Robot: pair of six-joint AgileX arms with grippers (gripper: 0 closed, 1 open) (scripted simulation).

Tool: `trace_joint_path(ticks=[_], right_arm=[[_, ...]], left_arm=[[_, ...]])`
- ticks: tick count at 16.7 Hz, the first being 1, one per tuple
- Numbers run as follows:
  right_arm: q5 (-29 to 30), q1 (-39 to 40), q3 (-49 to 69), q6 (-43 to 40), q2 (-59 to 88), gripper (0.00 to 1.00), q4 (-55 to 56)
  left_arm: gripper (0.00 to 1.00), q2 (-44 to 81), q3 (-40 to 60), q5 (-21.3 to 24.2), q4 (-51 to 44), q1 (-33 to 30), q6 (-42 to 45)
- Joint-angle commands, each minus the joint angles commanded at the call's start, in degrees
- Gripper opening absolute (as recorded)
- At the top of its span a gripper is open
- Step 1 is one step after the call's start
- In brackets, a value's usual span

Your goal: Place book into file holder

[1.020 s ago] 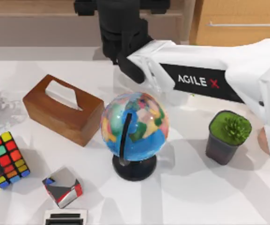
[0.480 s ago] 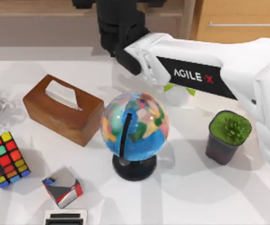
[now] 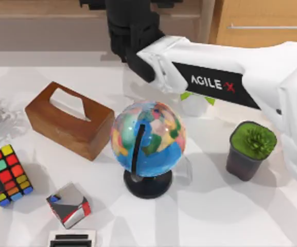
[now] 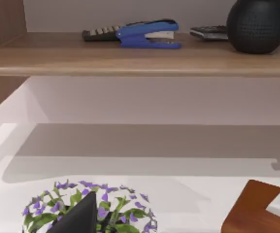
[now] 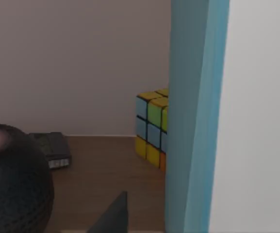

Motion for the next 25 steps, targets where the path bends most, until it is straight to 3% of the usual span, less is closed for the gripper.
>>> trace_joint_path(ticks=[8, 25], right_arm=[[0.0, 0.0, 0.0, 0.0, 0.0, 0.02, 0.0], [0.0, 0.2, 1.8, 0.1, -1.0, 0.00, -2.8]], left_arm=[[1.00, 0.0, 0.0, 0.0, 0.0, 0.0, 0.0], [1.00, 0.0, 0.0, 0.0, 0.0, 0.0, 0.0]])
